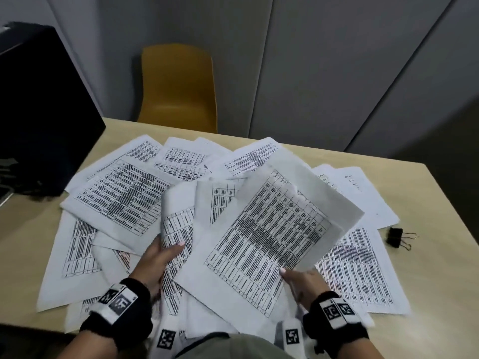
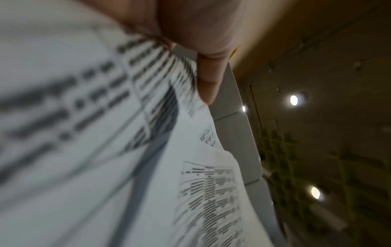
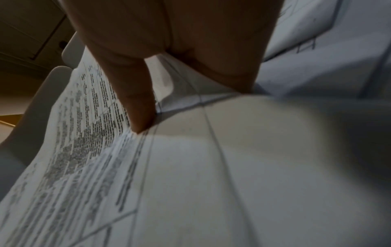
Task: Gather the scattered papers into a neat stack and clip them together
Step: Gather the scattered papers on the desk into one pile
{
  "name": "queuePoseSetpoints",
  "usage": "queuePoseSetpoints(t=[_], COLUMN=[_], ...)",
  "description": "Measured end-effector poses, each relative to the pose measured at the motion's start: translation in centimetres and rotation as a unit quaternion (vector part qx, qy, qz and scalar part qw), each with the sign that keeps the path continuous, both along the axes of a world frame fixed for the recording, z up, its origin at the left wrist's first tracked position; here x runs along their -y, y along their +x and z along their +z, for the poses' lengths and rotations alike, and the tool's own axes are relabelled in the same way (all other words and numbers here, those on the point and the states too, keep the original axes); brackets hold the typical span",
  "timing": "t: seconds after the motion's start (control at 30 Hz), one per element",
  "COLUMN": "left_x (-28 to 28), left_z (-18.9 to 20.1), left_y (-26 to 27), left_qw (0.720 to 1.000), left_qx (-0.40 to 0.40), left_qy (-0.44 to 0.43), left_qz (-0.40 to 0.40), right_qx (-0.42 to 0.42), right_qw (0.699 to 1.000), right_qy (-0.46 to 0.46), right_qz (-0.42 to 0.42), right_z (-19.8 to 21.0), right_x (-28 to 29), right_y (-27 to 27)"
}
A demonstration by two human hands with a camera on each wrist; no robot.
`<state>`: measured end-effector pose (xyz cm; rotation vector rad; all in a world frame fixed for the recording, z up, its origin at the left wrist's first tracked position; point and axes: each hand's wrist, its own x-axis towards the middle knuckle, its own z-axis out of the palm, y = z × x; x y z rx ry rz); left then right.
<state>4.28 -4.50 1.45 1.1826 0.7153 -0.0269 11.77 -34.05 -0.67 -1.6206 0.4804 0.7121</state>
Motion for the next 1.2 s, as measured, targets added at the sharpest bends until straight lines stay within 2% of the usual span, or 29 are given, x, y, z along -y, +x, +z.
queuePoseSetpoints(t=[0.07, 0.1, 0.23, 0.4, 0.47, 0.57, 0.63, 0.7, 0.77, 0.83, 0.9, 0.93, 1.0, 1.07, 1.1, 1.13, 1.2], left_x=[0.4, 0.7, 1.8, 1.2, 1.0, 1.6, 1.6, 1.7, 2.3, 2.9, 2.7, 2.4, 1.5, 0.7, 0.5, 0.3, 0.2], left_z=[0.4, 0.5, 0.3, 0.0, -0.7, -0.5, -0.5, -0.5, 0.1, -0.2, -1.0, -1.2, -1.5, -1.3, -1.4, -1.4, -1.2], left_y=[0.6, 0.8, 1.6, 1.7, 1.3, 1.0, 1.2, 1.6, 2.1, 2.4, 2.5, 2.3, 1.8, 1.1, 0.8, 0.6, 0.4], left_qw=[0.997, 0.997, 0.997, 0.999, 0.999, 0.994, 0.994, 0.996, 0.99, 0.983, 0.976, 0.976, 0.98, 0.982, 0.983, 0.983, 0.982], left_qx=[0.022, 0.007, -0.02, 0.017, 0.02, 0.013, 0.001, -0.007, -0.046, -0.08, -0.105, -0.112, -0.11, -0.12, -0.117, -0.117, -0.12], left_qy=[-0.072, -0.079, 0.066, -0.026, -0.042, -0.065, -0.072, -0.043, 0.046, 0.124, 0.163, 0.167, 0.149, 0.134, 0.134, 0.137, 0.141], left_qz=[0.018, 0.024, -0.037, 0.026, -0.009, -0.081, -0.083, -0.083, -0.122, -0.112, -0.094, -0.087, -0.07, -0.053, -0.047, -0.041, -0.032], right_qx=[-0.005, -0.006, -0.029, -0.055, -0.072, -0.088, -0.077, -0.052, -0.03, -0.022, 0.008, 0.042, 0.109, 0.11, 0.086, 0.061, 0.04], right_qw=[1.0, 1.0, 0.999, 0.993, 0.989, 0.992, 0.996, 0.998, 0.998, 0.996, 0.998, 0.999, 0.988, 0.957, 0.939, 0.921, 0.887], right_qy=[0.003, 0.001, -0.012, 0.089, 0.112, 0.081, 0.037, 0.013, 0.005, -0.013, -0.001, 0.0, -0.075, -0.227, -0.308, -0.378, -0.452], right_qz=[0.004, 0.009, 0.032, -0.052, -0.057, -0.042, -0.02, 0.012, 0.051, 0.088, 0.063, 0.023, -0.081, -0.144, -0.128, -0.072, 0.089], right_z=[-0.1, -0.1, -0.2, 1.1, 1.3, 0.7, 0.5, 0.3, 0.5, 1.4, 2.0, 1.9, 1.7, 1.5, 1.3, 1.2, 0.5], right_x=[-0.1, -0.1, -0.5, 0.2, 0.7, 0.7, 0.3, -0.1, -0.3, -0.7, -0.8, -0.5, 0.8, 3.0, 4.0, 4.8, 5.4], right_y=[0.0, 0.0, -0.1, -0.4, -0.7, -0.8, -0.3, 0.2, 0.6, 0.6, 1.2, 1.9, 4.1, 6.8, 7.7, 8.4, 8.8])
